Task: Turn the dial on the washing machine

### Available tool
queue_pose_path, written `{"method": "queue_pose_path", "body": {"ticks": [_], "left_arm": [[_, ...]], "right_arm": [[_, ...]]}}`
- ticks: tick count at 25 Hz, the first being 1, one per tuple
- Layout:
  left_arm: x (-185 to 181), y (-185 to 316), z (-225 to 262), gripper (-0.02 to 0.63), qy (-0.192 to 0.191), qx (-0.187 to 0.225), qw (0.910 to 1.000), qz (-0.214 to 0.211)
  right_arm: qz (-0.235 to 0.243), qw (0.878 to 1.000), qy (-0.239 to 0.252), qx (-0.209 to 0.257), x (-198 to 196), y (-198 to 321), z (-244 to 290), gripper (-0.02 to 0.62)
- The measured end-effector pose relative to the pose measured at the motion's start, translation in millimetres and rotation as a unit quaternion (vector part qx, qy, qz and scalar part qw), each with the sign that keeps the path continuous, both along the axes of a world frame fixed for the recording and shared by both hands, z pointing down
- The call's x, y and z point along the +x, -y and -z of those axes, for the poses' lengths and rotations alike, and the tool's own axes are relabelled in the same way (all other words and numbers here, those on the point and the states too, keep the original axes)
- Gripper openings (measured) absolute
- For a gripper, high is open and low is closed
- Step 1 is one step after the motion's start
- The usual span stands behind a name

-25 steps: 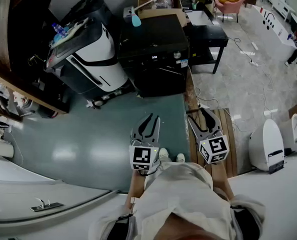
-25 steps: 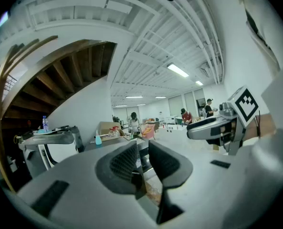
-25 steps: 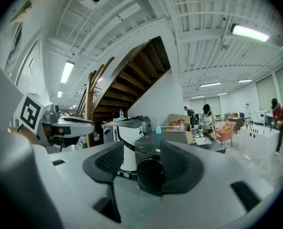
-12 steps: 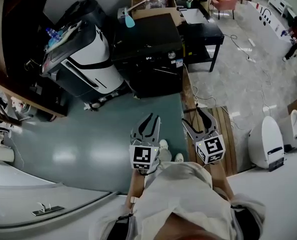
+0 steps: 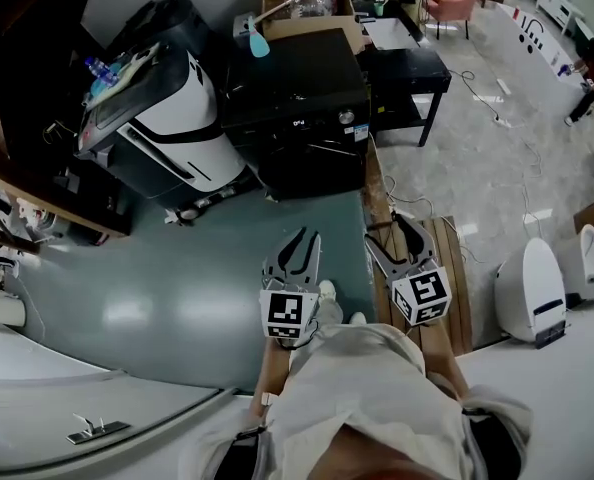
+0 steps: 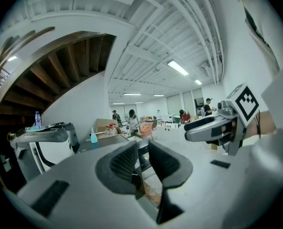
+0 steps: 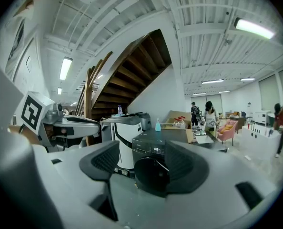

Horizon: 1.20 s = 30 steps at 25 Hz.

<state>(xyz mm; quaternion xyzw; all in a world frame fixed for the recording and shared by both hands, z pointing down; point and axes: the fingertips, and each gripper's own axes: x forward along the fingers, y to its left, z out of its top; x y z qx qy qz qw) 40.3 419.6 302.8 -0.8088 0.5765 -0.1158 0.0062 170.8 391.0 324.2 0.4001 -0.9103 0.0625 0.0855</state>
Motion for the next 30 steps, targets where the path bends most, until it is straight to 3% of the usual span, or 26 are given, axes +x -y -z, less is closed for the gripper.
{"method": "queue_pose_path", "body": {"ticks": [18, 30], "left_arm": [[-82.4, 108.0, -8.9, 0.086, -0.009, -0.006, 0.9996, -0.026], [-128.8, 155.1, -24.3, 0.086, 0.001, -0.014, 0.9984, -0.055]], "right_arm": [[-0.033, 0.999, -0.025, -0.013, -74.7, 101.9, -6.2, 0.282], [-0.063, 0.997, -0.041, -0.022, -121.2, 133.3, -12.8, 0.273]]}}
